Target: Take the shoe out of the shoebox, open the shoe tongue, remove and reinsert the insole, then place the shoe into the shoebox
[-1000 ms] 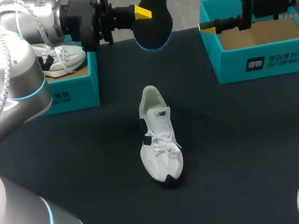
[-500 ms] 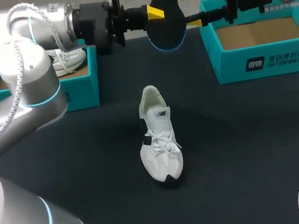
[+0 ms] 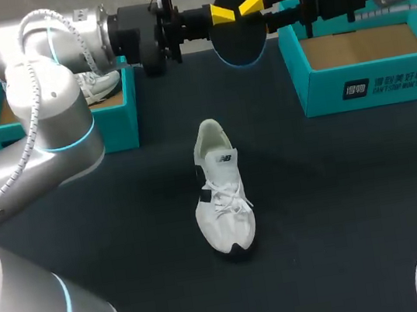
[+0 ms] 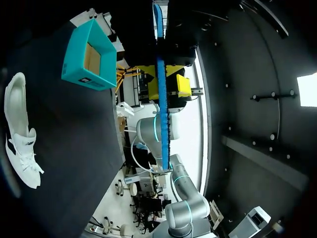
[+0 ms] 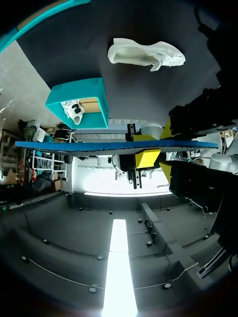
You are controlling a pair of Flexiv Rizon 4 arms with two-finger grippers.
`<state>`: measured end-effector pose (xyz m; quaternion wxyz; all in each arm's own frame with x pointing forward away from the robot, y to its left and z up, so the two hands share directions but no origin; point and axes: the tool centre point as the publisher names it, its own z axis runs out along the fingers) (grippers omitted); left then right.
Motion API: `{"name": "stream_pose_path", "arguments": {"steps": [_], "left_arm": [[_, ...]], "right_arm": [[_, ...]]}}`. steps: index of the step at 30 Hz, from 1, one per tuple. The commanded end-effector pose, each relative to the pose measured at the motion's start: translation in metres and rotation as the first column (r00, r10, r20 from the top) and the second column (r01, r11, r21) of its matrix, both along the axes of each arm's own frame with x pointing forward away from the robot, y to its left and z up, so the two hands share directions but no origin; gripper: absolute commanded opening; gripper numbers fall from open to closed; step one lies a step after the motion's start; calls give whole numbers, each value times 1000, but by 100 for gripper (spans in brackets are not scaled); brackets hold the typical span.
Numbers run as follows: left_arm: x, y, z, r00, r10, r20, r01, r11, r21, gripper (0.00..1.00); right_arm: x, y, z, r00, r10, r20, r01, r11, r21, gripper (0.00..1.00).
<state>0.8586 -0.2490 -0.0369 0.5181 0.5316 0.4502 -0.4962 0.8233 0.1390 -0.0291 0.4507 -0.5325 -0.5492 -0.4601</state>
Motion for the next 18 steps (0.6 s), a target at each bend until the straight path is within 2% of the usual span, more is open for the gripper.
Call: {"name": "stream_pose_path", "arguments": {"steps": [1,2,10,12,18], "left_arm": [[0,-4,-1,1000,5,1,-4,1000,-9,0],[-1,-4,0,1000,3,2,-3,1000,-10,0],[-2,-2,-1,1000,-9,-4,9,1000,-4,0],[-3,-1,-2,1000,-22,-6,22,1000,6,100],[-4,17,-6,997,-74,2,74,996,52,100]], "right_arm": [[1,1,-3,1000,1,-4,-1,1000,0,9],[1,1,-4,1000,-4,-6,4,1000,0,0],[2,1,-7,1000,-15,-9,16,1000,13,0],[3,1,-8,1000,-23,-2,23,1000,21,0],[5,-5,-9,998,-52,24,52,998,24,0]]}}
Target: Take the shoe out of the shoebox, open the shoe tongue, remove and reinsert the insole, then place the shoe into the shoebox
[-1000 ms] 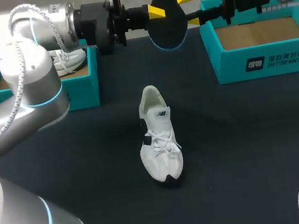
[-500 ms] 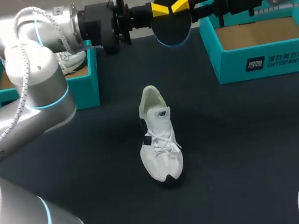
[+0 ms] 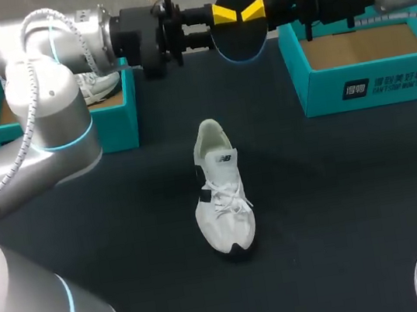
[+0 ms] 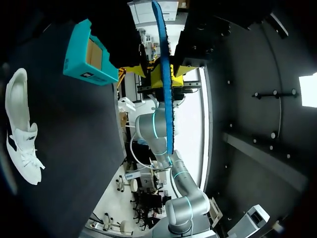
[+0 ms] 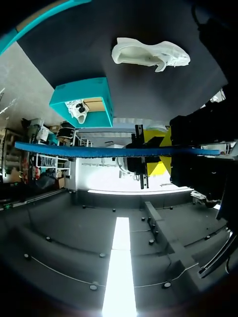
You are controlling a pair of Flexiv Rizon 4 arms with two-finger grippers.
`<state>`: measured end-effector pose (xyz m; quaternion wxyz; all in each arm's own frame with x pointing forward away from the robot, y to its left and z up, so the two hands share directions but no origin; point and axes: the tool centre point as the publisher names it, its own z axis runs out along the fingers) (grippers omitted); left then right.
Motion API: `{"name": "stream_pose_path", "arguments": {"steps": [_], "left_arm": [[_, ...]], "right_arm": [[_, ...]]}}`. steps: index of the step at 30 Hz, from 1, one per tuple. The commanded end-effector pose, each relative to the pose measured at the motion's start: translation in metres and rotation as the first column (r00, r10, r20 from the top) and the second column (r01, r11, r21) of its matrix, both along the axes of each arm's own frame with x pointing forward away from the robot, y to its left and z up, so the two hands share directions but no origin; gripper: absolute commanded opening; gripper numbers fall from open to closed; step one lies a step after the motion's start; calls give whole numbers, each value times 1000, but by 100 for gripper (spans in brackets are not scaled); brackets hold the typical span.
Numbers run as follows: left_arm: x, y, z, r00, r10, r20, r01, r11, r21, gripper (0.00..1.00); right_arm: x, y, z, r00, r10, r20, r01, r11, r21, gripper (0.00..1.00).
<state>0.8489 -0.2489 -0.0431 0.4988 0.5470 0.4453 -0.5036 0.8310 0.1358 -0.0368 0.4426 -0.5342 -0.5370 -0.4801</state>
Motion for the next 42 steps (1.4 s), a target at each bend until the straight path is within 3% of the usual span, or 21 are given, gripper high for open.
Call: {"name": "stream_pose_path", "arguments": {"steps": [1,17,27,37,42], "left_arm": [[6,21,-1,999,-39,-3,39,999,37,100],[21,92,-22,983,-180,23,171,961,217,100],[23,121,-39,970,-240,30,219,925,312,100],[28,160,-68,969,-244,35,201,864,461,100],[31,175,-80,973,-230,32,182,839,513,100]], "right_arm": [[-2,-3,-1,1000,-16,11,16,1000,-2,0],[3,-16,-2,999,-40,30,40,999,-24,0],[0,-20,-2,997,-52,55,54,998,-30,0],[10,-17,-7,974,-14,225,24,999,-43,0],[20,-11,-8,946,-2,323,40,993,-113,0]]}}
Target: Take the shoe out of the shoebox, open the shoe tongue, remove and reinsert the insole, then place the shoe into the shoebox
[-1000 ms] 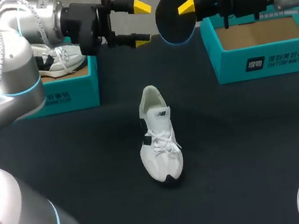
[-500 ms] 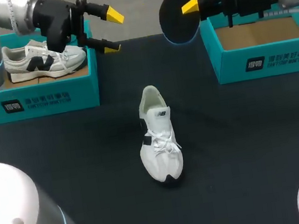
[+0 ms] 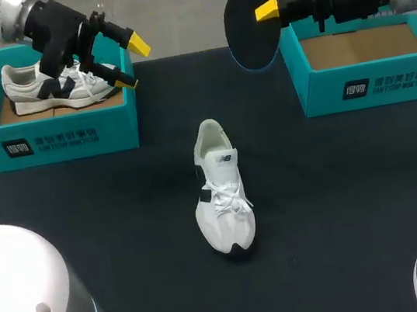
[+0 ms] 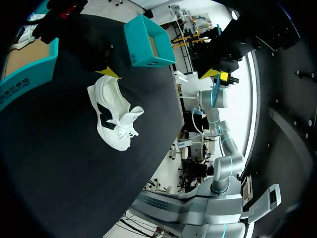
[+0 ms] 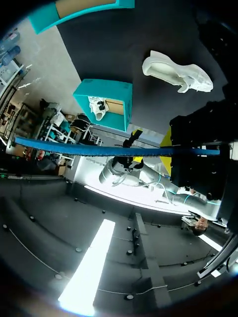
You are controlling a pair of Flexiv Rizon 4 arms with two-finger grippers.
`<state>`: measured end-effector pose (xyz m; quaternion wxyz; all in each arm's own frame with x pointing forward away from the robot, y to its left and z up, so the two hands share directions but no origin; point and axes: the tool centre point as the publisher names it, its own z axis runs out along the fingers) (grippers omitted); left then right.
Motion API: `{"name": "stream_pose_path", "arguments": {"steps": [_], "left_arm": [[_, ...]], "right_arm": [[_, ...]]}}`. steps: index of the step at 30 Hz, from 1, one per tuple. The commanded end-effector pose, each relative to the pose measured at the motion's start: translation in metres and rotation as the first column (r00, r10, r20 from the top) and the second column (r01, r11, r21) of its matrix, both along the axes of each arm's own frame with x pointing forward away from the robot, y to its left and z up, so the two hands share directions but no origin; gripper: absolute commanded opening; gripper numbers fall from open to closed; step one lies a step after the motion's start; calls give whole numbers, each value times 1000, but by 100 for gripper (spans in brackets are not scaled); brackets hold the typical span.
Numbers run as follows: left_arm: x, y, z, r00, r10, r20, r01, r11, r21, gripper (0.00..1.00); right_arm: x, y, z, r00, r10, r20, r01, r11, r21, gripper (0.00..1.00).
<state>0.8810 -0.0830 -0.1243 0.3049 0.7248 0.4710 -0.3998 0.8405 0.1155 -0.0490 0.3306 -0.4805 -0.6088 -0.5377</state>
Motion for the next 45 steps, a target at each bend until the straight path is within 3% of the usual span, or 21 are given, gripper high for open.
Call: {"name": "stream_pose_path", "arguments": {"steps": [1,11,17,36,45], "left_arm": [[-1,11,-1,1000,4,6,-4,1000,29,100],[8,43,-12,1000,-7,21,4,992,124,100],[19,56,-17,999,31,41,-37,987,155,100],[24,59,-18,998,61,26,-64,983,171,100],[24,59,-18,998,61,26,-64,983,171,100]], "right_arm": [[13,10,4,999,-11,49,13,999,-47,0],[29,19,-5,986,-80,145,90,994,-59,0],[38,30,-15,983,-96,158,107,993,-58,0],[42,37,-19,985,-106,138,115,992,-55,0],[58,54,-43,943,-83,322,99,994,-34,0]]}}
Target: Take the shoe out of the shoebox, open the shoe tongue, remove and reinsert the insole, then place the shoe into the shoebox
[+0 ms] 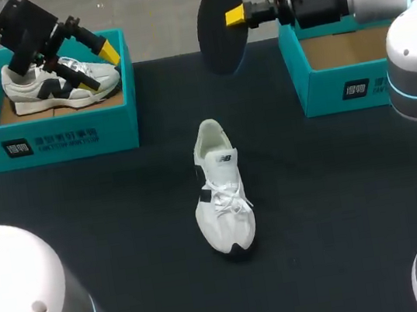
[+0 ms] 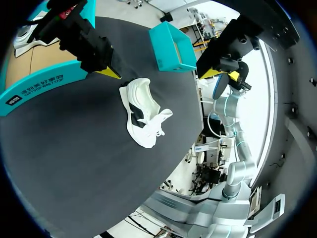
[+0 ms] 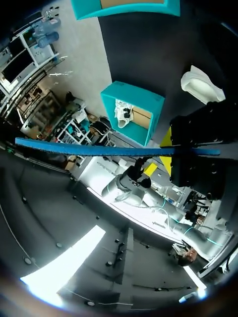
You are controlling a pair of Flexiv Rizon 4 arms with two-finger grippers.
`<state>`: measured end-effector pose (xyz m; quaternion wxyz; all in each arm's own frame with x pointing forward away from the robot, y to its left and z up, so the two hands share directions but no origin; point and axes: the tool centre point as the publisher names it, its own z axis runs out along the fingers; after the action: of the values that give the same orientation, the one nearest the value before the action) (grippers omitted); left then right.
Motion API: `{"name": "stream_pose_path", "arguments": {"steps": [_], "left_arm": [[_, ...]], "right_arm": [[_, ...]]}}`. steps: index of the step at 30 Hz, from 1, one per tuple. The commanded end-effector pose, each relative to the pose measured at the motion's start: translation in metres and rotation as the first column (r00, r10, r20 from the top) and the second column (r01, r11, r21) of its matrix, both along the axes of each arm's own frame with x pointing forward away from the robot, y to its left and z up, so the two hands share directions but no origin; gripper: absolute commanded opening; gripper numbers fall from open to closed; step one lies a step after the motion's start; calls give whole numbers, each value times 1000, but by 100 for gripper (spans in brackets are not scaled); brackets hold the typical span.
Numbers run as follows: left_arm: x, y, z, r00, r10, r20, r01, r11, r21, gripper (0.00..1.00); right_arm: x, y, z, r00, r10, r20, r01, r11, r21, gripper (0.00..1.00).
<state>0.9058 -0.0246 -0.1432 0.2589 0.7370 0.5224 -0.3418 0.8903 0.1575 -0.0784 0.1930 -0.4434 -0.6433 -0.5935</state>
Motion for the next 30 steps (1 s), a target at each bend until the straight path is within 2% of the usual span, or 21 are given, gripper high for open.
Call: {"name": "stream_pose_path", "arguments": {"steps": [1,11,18,30], "left_arm": [[-1,1,0,1000,1,2,-1,1000,2,100],[-1,1,0,1000,1,2,-1,1000,2,100],[-1,1,0,1000,1,2,-1,1000,2,100],[-1,1,0,1000,1,2,-1,1000,2,100]], "right_arm": [[9,12,-17,998,31,48,-33,999,27,0],[22,16,-56,988,133,80,-129,991,-44,0],[19,15,-75,987,135,90,-128,989,-78,0],[19,15,-75,987,135,90,-128,989,-78,0]]}}
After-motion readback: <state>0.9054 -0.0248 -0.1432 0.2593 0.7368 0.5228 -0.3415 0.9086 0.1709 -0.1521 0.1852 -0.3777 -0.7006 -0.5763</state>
